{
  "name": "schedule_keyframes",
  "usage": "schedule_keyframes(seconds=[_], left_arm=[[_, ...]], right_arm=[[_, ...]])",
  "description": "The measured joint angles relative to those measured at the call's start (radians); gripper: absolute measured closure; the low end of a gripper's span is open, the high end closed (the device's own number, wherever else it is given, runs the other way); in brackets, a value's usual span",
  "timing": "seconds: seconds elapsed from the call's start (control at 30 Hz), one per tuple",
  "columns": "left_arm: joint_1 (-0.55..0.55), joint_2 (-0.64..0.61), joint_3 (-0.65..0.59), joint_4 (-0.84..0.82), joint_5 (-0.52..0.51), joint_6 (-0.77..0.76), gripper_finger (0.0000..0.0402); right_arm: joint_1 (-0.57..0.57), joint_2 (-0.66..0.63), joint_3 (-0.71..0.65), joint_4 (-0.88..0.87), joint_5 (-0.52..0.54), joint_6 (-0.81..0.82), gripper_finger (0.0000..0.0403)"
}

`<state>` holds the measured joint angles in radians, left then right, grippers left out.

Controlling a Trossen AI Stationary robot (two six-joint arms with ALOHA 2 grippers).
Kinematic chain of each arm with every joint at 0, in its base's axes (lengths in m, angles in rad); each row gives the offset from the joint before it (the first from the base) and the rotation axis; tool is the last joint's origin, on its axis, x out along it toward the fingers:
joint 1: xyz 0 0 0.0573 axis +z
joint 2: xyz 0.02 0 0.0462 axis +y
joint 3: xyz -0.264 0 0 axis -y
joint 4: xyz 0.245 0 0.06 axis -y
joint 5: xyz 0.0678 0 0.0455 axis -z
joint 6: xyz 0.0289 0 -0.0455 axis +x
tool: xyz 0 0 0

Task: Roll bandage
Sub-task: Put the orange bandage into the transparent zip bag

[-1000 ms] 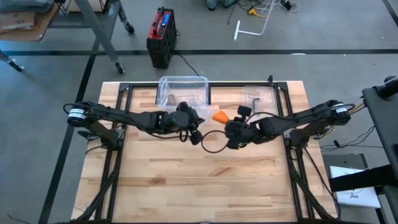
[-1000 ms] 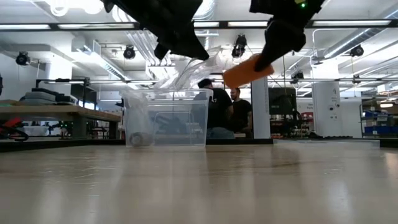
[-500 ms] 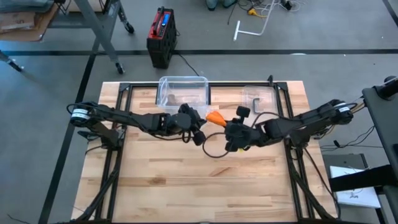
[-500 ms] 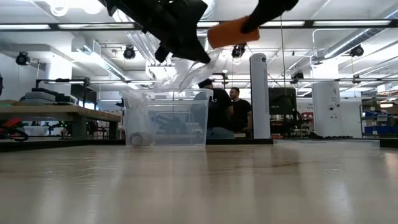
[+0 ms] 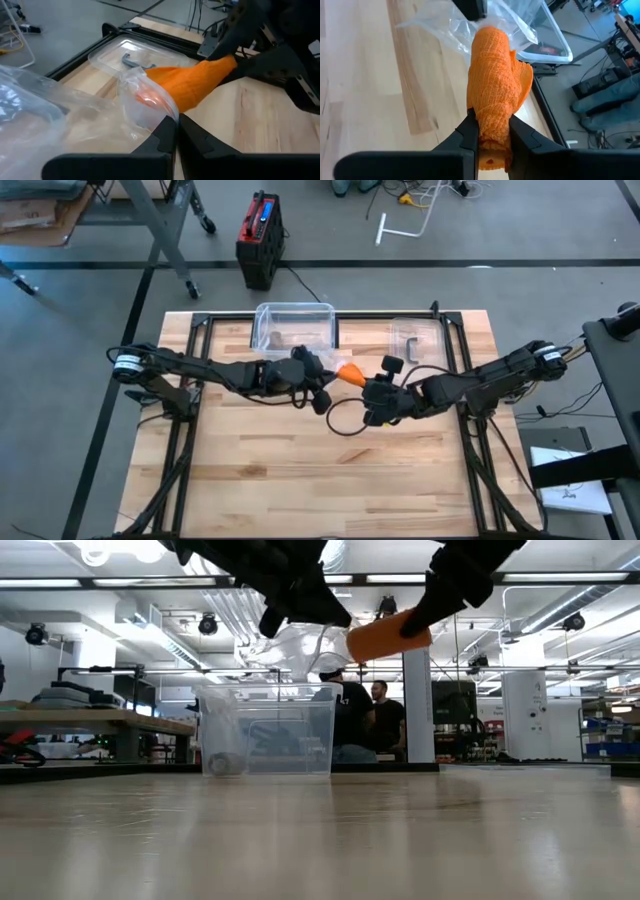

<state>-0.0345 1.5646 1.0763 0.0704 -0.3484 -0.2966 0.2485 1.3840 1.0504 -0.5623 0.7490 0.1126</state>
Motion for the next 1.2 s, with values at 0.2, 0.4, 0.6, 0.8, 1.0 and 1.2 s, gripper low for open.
schedule_keyframes(seconds=[0.2,0.4,0.6,0.8,1.0,1.2], left_arm=[[0.003,0.0,0.002,0.043,-0.003,0.033,0.04],[0.022,0.031,0.002,0.071,-0.028,0.017,0.0401],[0.022,0.061,0.004,0.078,0.045,0.0,0.0401],[0.024,0.058,0.004,0.08,0.107,-0.002,0.0401],[0.024,0.043,0.006,0.082,0.127,-0.018,0.04],[0.018,0.031,0.004,0.056,0.18,-0.019,0.0399]], right_arm=[[0.0,0.0,0.001,0.035,-0.051,0.004,0.0355],[0.0,0.023,-0.004,0.147,-0.151,-0.048,0.0355],[-0.004,0.032,0.002,0.177,-0.137,-0.118,0.0355],[-0.002,0.03,0.005,0.118,-0.003,-0.176,0.0355],[-0.002,0.029,0.007,0.089,0.105,-0.174,0.0355],[-0.019,0.02,0.009,0.079,0.194,-0.091,0.0355]])
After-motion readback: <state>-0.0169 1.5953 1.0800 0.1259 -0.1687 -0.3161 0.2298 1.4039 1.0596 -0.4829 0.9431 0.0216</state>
